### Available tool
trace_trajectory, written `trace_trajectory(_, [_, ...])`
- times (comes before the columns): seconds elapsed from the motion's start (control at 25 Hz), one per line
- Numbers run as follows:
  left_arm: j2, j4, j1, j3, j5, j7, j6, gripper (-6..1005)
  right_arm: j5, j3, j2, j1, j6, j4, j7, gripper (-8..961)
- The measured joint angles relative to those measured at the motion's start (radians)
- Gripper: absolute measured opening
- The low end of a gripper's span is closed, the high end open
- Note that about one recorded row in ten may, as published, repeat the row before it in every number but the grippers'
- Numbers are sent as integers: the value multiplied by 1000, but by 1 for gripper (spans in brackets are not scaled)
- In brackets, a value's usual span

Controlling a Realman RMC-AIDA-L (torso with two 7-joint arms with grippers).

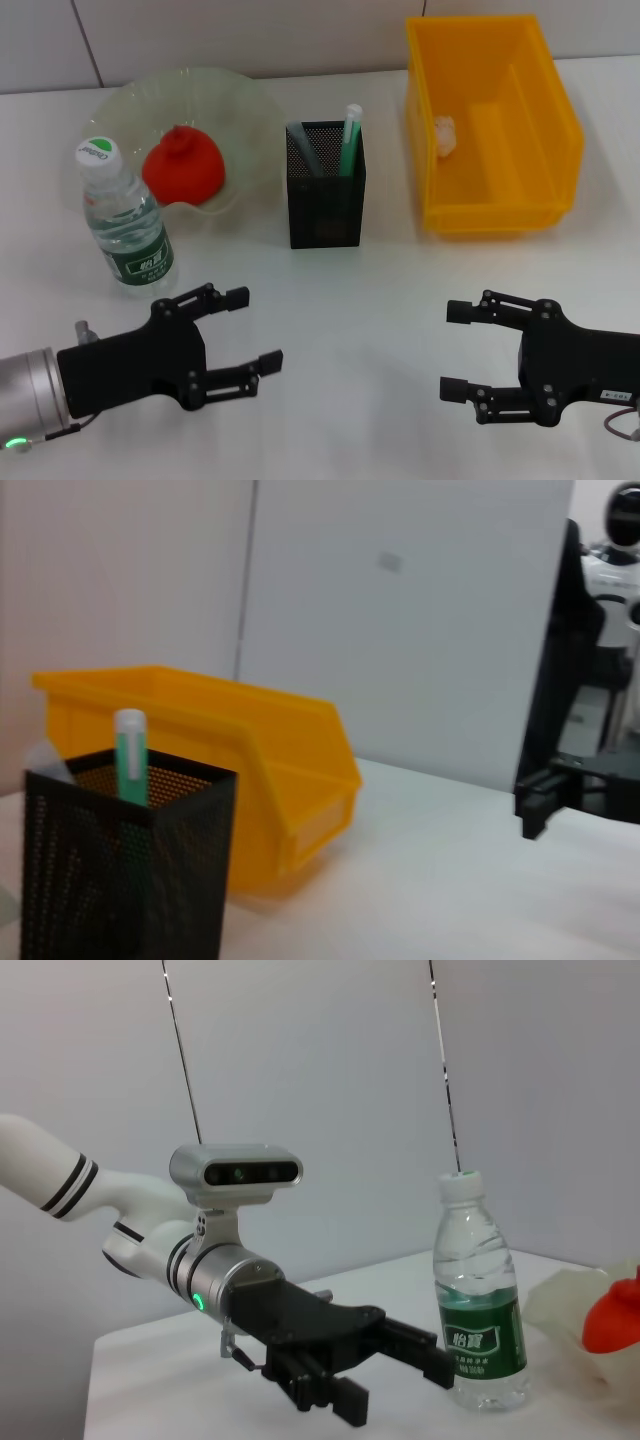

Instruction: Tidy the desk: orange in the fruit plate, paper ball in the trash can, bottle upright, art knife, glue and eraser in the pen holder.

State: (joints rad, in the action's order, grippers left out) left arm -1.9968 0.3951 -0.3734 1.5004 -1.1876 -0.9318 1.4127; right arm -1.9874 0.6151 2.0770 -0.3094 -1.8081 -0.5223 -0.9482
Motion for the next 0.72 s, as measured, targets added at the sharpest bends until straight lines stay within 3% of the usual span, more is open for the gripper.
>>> trace_trajectory(0.72, [-5, -3, -3, -16, -1, -15, -2, 867, -2, 0, 0, 3, 15, 4, -4, 834])
